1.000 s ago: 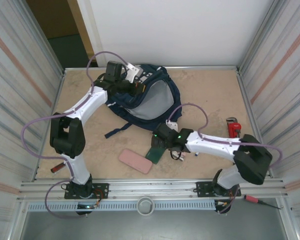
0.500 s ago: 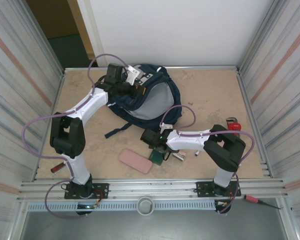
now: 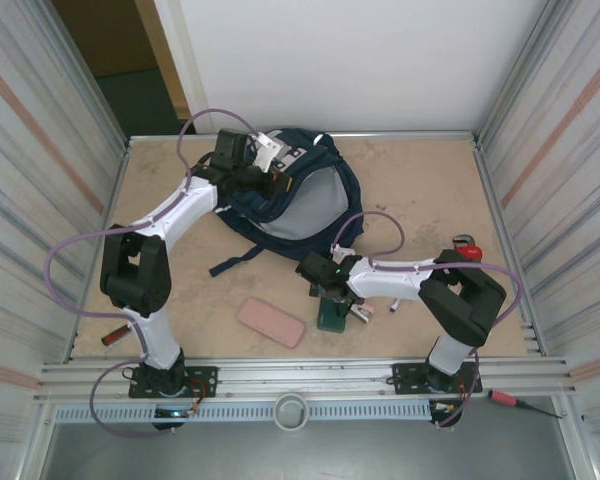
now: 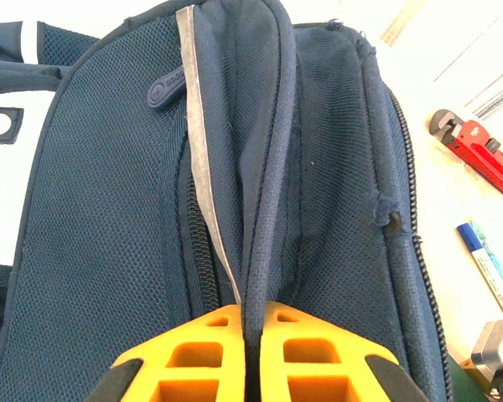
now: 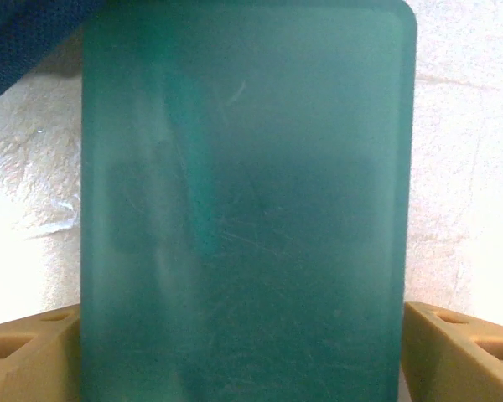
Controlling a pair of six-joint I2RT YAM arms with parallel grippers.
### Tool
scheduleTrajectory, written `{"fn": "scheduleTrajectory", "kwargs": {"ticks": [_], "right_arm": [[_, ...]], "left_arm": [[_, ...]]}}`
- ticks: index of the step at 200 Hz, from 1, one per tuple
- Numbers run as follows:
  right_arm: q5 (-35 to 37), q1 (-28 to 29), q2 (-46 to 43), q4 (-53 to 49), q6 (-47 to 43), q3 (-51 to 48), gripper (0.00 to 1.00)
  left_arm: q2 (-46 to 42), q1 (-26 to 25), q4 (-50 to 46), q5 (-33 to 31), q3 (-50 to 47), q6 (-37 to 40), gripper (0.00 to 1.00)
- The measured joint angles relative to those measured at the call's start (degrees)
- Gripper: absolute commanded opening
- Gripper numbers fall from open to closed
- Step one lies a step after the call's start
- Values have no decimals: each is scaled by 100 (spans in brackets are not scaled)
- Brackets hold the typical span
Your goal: Pack books, pencil case, and school supplies into a backpack
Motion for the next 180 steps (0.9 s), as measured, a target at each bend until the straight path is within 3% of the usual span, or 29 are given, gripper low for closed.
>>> {"fn": "scheduleTrajectory", "kwargs": {"ticks": [42,88,137,180], "right_arm": [[-175,-173,2,131,-448,39,57],[-511,-199,-649,173,-531,-70,46],[-723,-367,-2601,125,-632,-24,45],[-1436,-1333,-2533,249,-1049,601,45]], "left_arm": [[0,-26,2,-20,-22,-2,1],[0,-24,4,-87,-24,-9,1],[0,59,114,20,-24,-262,0],[0,133,254,297,0,-616,0]]}}
